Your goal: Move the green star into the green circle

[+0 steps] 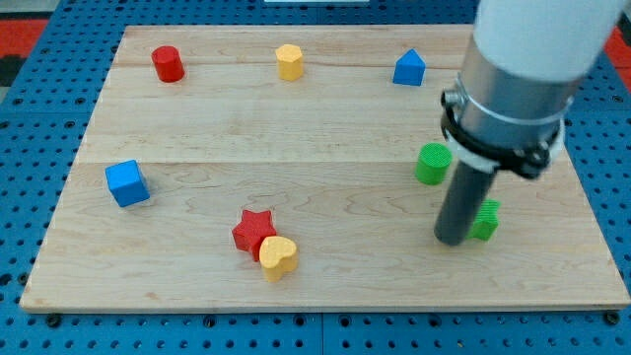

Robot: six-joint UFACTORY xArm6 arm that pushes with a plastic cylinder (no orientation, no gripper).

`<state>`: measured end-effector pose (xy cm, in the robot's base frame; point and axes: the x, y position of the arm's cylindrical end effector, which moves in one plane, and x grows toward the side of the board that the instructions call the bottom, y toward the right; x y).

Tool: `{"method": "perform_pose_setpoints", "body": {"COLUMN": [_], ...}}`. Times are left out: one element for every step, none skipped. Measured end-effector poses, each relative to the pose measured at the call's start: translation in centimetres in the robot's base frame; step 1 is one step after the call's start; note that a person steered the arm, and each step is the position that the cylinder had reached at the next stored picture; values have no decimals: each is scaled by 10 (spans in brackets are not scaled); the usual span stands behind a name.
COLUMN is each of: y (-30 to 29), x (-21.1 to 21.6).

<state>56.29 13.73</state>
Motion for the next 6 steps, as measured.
{"method": "perform_pose_setpoints", "body": {"y": [43, 49, 47, 38, 67, 91], "x": [33, -2, -32, -77, -44, -116]}}
